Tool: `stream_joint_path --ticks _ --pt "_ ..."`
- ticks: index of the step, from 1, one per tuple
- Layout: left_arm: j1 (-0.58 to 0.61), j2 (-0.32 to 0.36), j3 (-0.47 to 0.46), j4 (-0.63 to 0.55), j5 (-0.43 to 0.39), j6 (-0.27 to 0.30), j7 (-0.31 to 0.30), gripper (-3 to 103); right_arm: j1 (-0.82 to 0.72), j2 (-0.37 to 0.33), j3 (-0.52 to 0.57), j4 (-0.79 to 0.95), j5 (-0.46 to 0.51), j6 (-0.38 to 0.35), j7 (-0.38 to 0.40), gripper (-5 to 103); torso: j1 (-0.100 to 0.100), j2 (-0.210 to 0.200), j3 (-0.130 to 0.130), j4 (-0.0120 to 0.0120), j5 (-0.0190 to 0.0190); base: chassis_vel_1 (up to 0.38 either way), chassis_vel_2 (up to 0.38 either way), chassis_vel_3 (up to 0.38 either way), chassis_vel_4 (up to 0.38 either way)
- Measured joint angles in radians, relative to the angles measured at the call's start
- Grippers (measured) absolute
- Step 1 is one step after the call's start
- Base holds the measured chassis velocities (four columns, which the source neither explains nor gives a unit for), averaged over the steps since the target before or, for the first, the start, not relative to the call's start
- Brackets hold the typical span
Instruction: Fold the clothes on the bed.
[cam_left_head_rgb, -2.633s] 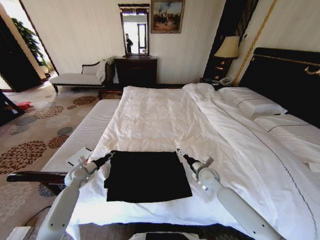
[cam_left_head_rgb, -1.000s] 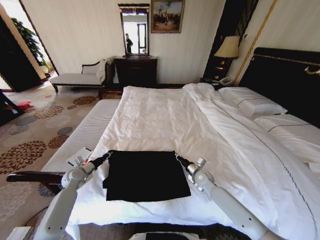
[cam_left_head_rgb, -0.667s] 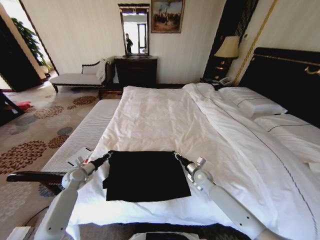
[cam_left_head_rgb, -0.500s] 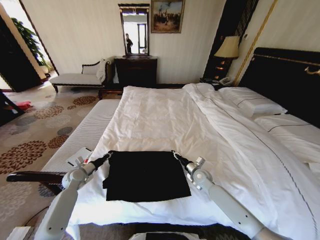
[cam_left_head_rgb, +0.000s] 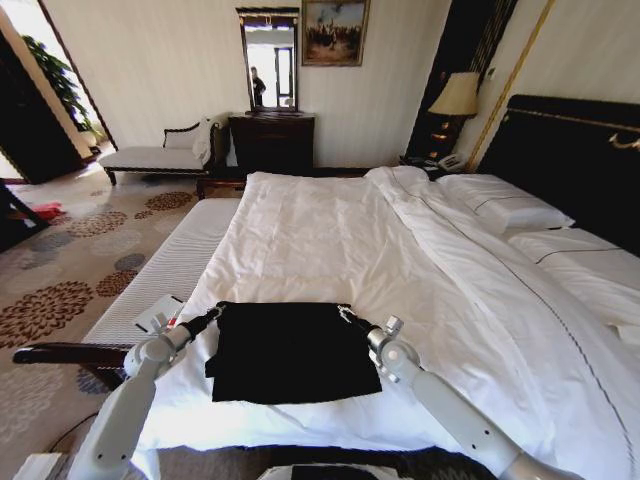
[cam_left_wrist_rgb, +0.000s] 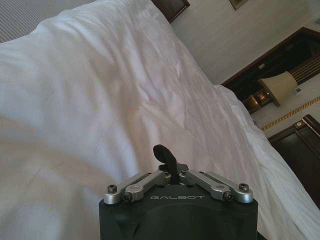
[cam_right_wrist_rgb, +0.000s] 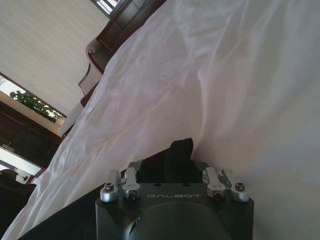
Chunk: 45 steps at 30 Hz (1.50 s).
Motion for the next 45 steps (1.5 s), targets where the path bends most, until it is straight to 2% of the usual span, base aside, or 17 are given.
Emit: stream_joint_path --ticks 1,3,5,6,7,9,10,12,13,15,23,30,35,36,40,42,45 --pt "0.0 0.0 0.0 0.0 0.0 0.0 0.0 1 0.0 0.0 0.0 0.0 0.0 0.0 0.0 57 0.0 0.0 0.0 0.0 0.0 0.0 0.0 0.0 0.0" --pt "0.0 0.0 0.0 0.0 0.001 -0.002 0.001 1 0.0 -0.001 0.0 -0.001 -0.002 0.002 -0.001 47 0.0 0.0 0.0 0.0 0.0 0.0 0.0 0.0 0.0" --pt "0.0 0.0 0.0 0.0 0.001 -0.002 0.001 1 0.001 -0.001 0.001 -0.001 -0.003 0.006 -0.002 47 0.0 0.0 0.0 0.0 0.0 0.0 0.0 0.0 0.0" --pt "0.0 -0.001 0.0 0.0 0.002 -0.003 0.002 1 0.002 -0.001 0.002 -0.003 -0.006 0.012 -0.003 36 0.0 0.0 0.0 0.0001 0.0 0.0 0.0 0.0 0.0" --pt "0.0 -0.001 0.0 0.0 0.002 -0.004 0.002 1 0.002 0.001 0.005 -0.006 -0.008 0.018 -0.003 36 0.0 0.0 0.0 0.0 0.0 0.0 0.0 0.0 0.0" --pt "0.0 -0.003 0.0 -0.002 0.003 -0.006 0.003 1 0.005 0.004 0.012 -0.009 -0.011 0.03 -0.003 25 0.0 0.0 0.0 0.0001 0.0 0.0 0.0 0.0 0.0" --pt "0.0 -0.003 0.0 -0.002 0.003 -0.006 0.003 1 0.005 0.004 0.012 -0.009 -0.011 0.03 -0.003 25 0.0 0.0 0.0 0.0001 0.0 0.0 0.0 0.0 0.0" --pt "0.001 -0.004 -0.001 -0.003 0.004 -0.007 0.004 1 0.006 0.006 0.018 -0.01 -0.011 0.036 -0.004 14 0.0 0.0 0.0 0.0001 0.0 0.0 0.0 0.0 0.0" --pt "0.001 -0.004 -0.001 -0.003 0.004 -0.009 0.005 1 0.007 0.008 0.021 -0.012 -0.011 0.041 -0.006 14 0.0 0.0 0.0 0.0001 0.0001 0.0 0.0 0.0 0.0" --pt "0.001 -0.005 -0.002 -0.004 0.006 -0.011 0.006 1 0.008 0.01 0.03 -0.017 -0.013 0.052 -0.012 4 0.0 0.0 0.0 0.0001 0.0 0.0 0.0 0.0 0.0" --pt "-0.008 -0.005 -0.007 -0.004 0.007 -0.028 0.011 1 0.002 0.011 0.061 -0.009 -0.012 0.067 -0.026 1 0.0 0.0 0.0 0.0001 0.0 0.0 0.0 0.0 0.0" --pt "-0.047 0.0 -0.006 -0.001 -0.017 -0.06 0.009 1 0.006 0.007 0.084 0.012 -0.002 0.117 -0.1 1 0.0 0.0 0.0 0.0001 0.0001 0.0 0.0 0.0 0.0" --pt "-0.112 0.006 0.011 0.012 -0.062 -0.077 0.003 1 0.056 0.011 0.094 0.009 0.025 0.182 -0.214 1 0.0 0.0 0.0 0.0 0.0001 0.0 0.0 0.0 0.0" --pt "-0.112 0.006 0.011 0.012 -0.062 -0.077 0.003 1 0.056 0.011 0.094 0.009 0.025 0.182 -0.214 1 0.0 0.0 0.0 0.0 0.0001 0.0 0.0 0.0 0.0" --pt "-0.137 0.004 0.004 0.018 -0.088 -0.117 0.065 1 0.08 0.013 0.094 0.005 0.04 0.219 -0.335 1 0.0 0.0 0.0 0.0 -0.0001 0.0 0.0 0.0 0.0" --pt "-0.137 0.002 0.0 0.016 -0.092 -0.119 0.073 1 0.08 0.014 0.095 0.005 0.041 0.223 -0.35 1 0.0 0.0 0.0 0.0 0.0 0.0 0.0 0.0 0.0" --pt "-0.132 -0.005 -0.035 -0.018 -0.124 -0.119 0.138 1 0.061 0.022 0.114 0.009 0.05 0.251 -0.454 1 0.0 0.0 0.0 0.0001 0.0001 0.0 0.0 0.0 0.0"
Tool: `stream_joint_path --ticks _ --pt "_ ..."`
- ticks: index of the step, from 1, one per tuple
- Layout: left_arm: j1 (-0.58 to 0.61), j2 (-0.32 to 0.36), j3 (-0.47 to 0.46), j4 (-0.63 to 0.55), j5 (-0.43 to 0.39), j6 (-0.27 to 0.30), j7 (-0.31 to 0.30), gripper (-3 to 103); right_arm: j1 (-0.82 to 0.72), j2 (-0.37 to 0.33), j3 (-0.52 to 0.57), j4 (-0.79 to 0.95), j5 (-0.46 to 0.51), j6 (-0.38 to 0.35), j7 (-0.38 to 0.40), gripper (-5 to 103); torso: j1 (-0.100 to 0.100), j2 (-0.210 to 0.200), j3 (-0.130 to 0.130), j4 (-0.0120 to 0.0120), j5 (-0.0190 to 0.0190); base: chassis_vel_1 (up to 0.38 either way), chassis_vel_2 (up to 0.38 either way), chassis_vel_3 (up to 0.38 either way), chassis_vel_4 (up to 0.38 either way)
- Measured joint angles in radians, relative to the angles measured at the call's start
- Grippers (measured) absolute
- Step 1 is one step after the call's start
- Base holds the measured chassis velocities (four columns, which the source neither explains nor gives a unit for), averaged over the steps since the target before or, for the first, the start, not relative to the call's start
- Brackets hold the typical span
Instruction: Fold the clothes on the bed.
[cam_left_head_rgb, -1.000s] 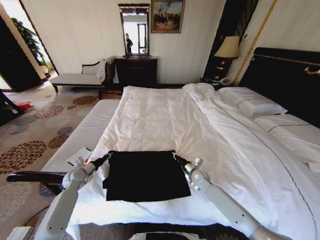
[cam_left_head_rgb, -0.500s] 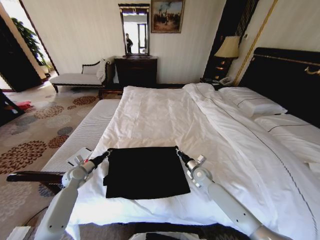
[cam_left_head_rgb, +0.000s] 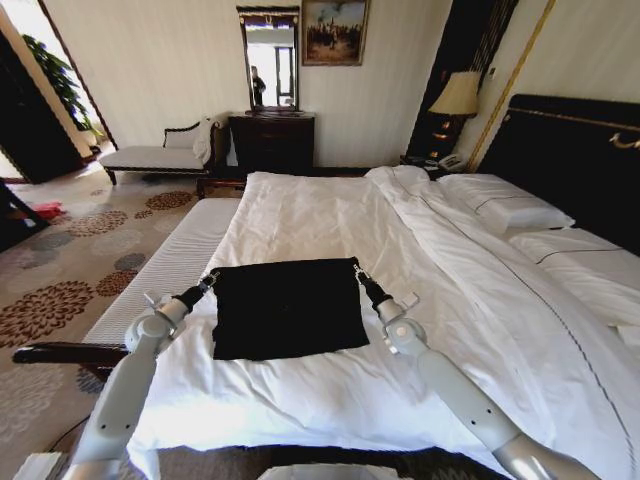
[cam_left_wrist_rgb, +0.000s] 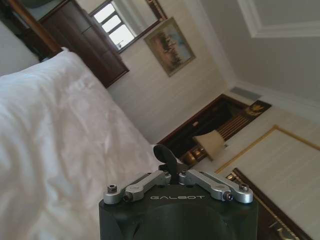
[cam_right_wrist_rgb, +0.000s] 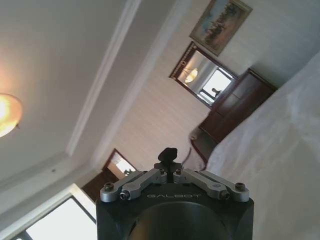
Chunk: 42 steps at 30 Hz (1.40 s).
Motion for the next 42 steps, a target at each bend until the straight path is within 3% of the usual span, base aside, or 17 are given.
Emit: stream_joint_path --ticks 1,2,5,11,15,25,34,39,42 --pt "0.007 -0.001 -0.014 -0.019 -0.008 0.001 0.028 1 -0.012 0.006 0.015 0.004 0.003 0.018 -0.071 1 0.0 0.0 0.0 -0.0001 0.0 0.0 0.0 0.0 0.0" --pt "0.007 -0.001 -0.014 -0.019 -0.008 0.001 0.028 1 -0.012 0.006 0.015 0.004 0.003 0.018 -0.071 1 0.0 0.0 0.0 -0.0001 0.0 0.0 0.0 0.0 0.0" --pt "0.018 -0.004 -0.033 -0.049 -0.012 -0.008 0.075 1 -0.028 0.018 0.033 -0.004 -0.002 0.036 -0.193 1 0.0 0.0 0.0 0.0001 0.0 0.0 0.0 0.0 0.0" --pt "0.015 -0.019 -0.032 -0.047 0.004 -0.049 0.105 1 -0.031 0.046 0.033 -0.025 -0.015 0.045 -0.247 1 0.0 0.0 0.0 -0.0001 0.0 0.0 0.0 0.0 0.0" --pt "0.017 -0.023 -0.035 -0.051 0.007 -0.051 0.093 1 -0.025 0.055 0.032 -0.035 -0.018 0.047 -0.252 1 0.0 0.0 0.0 0.0 -0.0001 0.0 0.0 0.0 0.0" --pt "-0.013 -0.014 -0.021 0.013 0.008 -0.065 0.053 1 0.048 0.069 0.001 -0.139 -0.035 0.046 -0.22 1 0.0 0.0 0.0 -0.0003 -0.0001 0.0 0.0 0.0 0.0" --pt "-0.162 -0.037 0.064 0.238 0.092 -0.108 0.04 1 0.268 0.21 -0.084 -0.473 -0.114 0.037 -0.179 1 0.0 0.0 0.0 0.0003 -0.0003 0.0 0.0 0.0 0.0" --pt "-0.263 -0.057 0.116 0.379 0.147 -0.136 0.036 1 0.353 0.271 -0.13 -0.616 -0.187 0.022 -0.026 1 0.0 0.0 0.0 -0.0002 -0.0003 0.0 0.0 0.0 0.0" --pt "-0.283 -0.061 0.124 0.408 0.163 -0.143 0.038 1 0.368 0.278 -0.14 -0.637 -0.207 0.017 0.019 1 0.0 0.0 0.0 -0.0002 -0.0001 0.0 0.0 0.0 0.0"
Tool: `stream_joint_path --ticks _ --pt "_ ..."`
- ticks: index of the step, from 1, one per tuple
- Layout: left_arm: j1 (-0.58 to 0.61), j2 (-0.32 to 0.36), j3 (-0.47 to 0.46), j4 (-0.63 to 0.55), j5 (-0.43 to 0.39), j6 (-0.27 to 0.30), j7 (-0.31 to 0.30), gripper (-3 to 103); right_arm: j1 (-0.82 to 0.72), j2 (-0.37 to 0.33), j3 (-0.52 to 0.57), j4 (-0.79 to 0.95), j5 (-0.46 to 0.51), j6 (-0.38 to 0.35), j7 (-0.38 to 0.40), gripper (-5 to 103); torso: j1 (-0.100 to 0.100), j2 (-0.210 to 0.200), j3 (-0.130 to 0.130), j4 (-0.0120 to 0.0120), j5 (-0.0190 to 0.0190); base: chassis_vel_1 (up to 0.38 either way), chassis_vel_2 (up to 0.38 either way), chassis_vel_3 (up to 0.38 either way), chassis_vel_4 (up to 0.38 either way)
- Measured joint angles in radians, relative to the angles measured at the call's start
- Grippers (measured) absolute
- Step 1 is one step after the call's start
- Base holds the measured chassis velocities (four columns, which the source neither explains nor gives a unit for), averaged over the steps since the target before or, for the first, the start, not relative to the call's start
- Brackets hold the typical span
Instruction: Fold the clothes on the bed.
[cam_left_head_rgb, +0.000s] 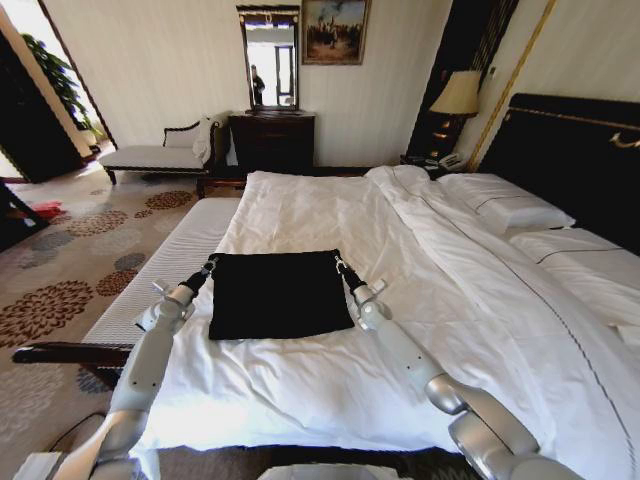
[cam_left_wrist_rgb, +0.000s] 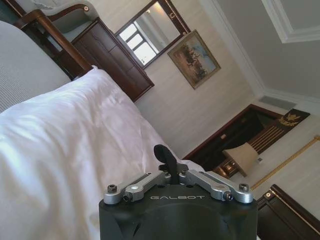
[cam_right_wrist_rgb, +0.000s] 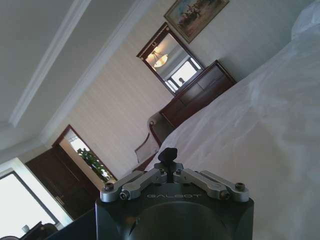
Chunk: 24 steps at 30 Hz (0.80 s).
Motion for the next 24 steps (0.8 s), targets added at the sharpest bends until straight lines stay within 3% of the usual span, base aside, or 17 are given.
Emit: stream_joint_path --ticks 10,13,18,24 --pt "0.017 0.007 0.002 0.014 0.029 -0.019 0.012 1 0.014 -0.015 -0.002 0.034 0.0 -0.003 0.068 1 0.0 0.0 0.0 0.0003 -0.0002 0.0 0.0 0.0 0.0" --pt "0.106 0.051 -0.002 -0.073 -0.035 -0.027 0.008 1 -0.044 -0.085 -0.011 0.175 0.031 -0.01 0.109 1 0.0 0.0 0.0 0.0001 0.0004 0.0 0.0 0.0 0.0" --pt "0.259 0.096 -0.018 -0.172 -0.066 -0.053 0.031 1 -0.137 -0.167 -0.011 0.288 0.018 0.0 0.116 1 -0.001 0.0 0.0 0.0 0.0002 0.0 0.0 0.0 0.0" --pt "0.366 0.099 -0.052 -0.237 -0.069 -0.071 0.087 1 -0.233 -0.197 0.023 0.362 0.012 0.021 0.118 1 0.0 0.0 0.0 0.0001 0.0 0.0 0.0 0.0 0.0"
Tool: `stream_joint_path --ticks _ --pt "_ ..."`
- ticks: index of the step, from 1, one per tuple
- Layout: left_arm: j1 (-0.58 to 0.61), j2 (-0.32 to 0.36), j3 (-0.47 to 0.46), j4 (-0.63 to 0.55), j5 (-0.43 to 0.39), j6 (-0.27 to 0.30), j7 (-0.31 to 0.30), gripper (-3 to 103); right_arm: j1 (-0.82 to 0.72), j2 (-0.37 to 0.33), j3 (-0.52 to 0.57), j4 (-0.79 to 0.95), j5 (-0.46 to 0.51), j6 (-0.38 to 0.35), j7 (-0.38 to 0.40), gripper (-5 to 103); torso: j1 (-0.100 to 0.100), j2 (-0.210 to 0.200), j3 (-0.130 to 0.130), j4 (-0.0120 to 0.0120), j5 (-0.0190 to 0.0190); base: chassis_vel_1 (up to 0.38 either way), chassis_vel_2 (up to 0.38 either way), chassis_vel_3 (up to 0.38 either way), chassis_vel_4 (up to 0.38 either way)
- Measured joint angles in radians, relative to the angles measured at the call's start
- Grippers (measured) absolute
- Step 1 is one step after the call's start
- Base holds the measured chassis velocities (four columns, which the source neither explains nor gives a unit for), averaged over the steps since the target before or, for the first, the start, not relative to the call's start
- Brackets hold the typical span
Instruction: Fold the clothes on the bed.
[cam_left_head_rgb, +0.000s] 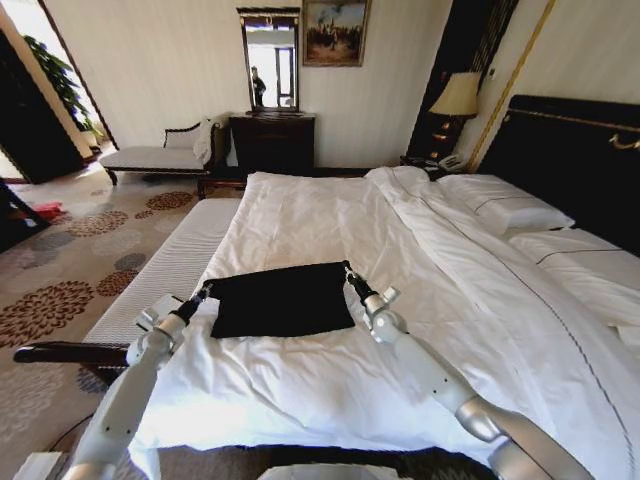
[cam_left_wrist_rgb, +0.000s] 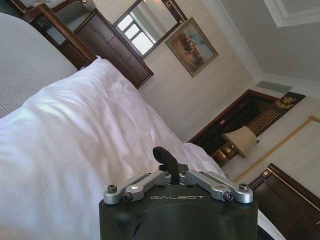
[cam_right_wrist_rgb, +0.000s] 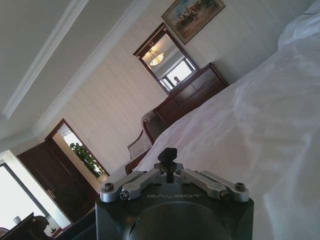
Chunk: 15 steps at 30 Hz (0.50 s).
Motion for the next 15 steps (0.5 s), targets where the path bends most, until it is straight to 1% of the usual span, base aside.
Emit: stream_joint_path --ticks 2,3,5,7,11,15 --pt "0.008 0.001 -0.003 -0.009 -0.001 0.0 0.005 1 -0.012 -0.005 0.003 0.014 0.001 0.001 0.002 1 0.0 0.0 0.0 0.0001 0.0 0.0 0.0 0.0 0.0" --pt "0.028 0.007 -0.012 -0.031 -0.004 -0.001 0.018 1 -0.047 -0.019 0.011 0.053 0.003 0.003 0.01 1 0.0 0.0 0.0 0.0 0.0 0.0 0.0 0.0 0.0" --pt "0.036 0.01 -0.016 -0.04 -0.005 -0.002 0.024 1 -0.065 -0.027 0.012 0.071 0.004 0.004 0.013 1 0.0 0.0 0.0 -0.0001 0.0001 0.0 0.0 0.0 0.0" --pt "0.059 0.026 -0.026 -0.058 -0.006 -0.005 0.037 1 -0.118 -0.049 0.016 0.118 0.003 0.005 0.018 1 0.0 0.0 0.0 -0.0004 0.0 0.0 0.0 0.0 0.0" --pt "0.065 0.044 -0.028 -0.05 -0.004 -0.014 0.04 1 -0.162 -0.061 0.019 0.143 -0.003 0.007 0.019 1 0.0 0.0 0.0 -0.0003 0.0 0.0 0.0 0.0 0.0" --pt "0.059 0.055 -0.019 -0.033 0.003 -0.022 0.039 1 -0.181 -0.057 0.019 0.144 -0.016 0.011 0.018 1 0.0 0.0 0.0 0.0 -0.0001 0.0 0.0 0.0 0.0"
